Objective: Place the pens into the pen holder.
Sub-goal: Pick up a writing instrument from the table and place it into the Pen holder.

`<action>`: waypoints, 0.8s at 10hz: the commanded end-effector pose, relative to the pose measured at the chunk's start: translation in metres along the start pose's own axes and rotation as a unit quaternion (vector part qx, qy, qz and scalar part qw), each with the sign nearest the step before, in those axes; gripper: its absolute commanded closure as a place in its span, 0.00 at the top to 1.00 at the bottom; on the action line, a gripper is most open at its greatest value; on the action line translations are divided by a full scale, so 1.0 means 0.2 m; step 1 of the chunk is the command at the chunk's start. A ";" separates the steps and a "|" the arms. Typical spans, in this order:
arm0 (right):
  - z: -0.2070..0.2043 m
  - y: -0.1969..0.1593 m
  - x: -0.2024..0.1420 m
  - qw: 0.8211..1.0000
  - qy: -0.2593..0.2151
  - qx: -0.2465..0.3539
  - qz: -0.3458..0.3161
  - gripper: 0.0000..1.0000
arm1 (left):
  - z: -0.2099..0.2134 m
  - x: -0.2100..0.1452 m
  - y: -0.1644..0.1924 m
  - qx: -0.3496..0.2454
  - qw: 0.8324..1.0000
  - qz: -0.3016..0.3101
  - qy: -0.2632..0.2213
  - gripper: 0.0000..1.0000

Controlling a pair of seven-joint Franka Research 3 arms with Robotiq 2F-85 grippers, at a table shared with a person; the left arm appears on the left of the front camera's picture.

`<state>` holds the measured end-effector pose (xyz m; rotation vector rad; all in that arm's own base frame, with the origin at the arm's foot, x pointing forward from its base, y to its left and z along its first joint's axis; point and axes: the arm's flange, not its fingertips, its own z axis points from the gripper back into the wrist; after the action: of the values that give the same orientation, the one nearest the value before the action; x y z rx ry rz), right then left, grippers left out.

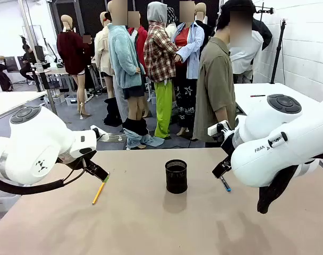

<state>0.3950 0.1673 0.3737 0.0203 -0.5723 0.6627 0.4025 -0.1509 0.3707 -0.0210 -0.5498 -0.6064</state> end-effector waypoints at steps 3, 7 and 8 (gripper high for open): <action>0.00 0.00 0.00 1.000 0.000 0.000 0.000 1.00 | 0.00 0.00 0.00 0.000 1.000 0.000 0.000 1.00; 0.00 0.00 0.00 1.000 0.000 0.000 0.000 1.00 | 0.00 0.00 0.00 0.000 1.000 0.000 0.000 1.00; 0.00 0.00 0.00 1.000 0.000 0.000 0.000 1.00 | 0.00 0.00 0.00 0.000 1.000 0.000 0.000 1.00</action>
<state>0.3950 0.1674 0.3737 0.0198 -0.5723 0.6632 0.4020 -0.1520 0.3707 -0.0204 -0.5499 -0.6093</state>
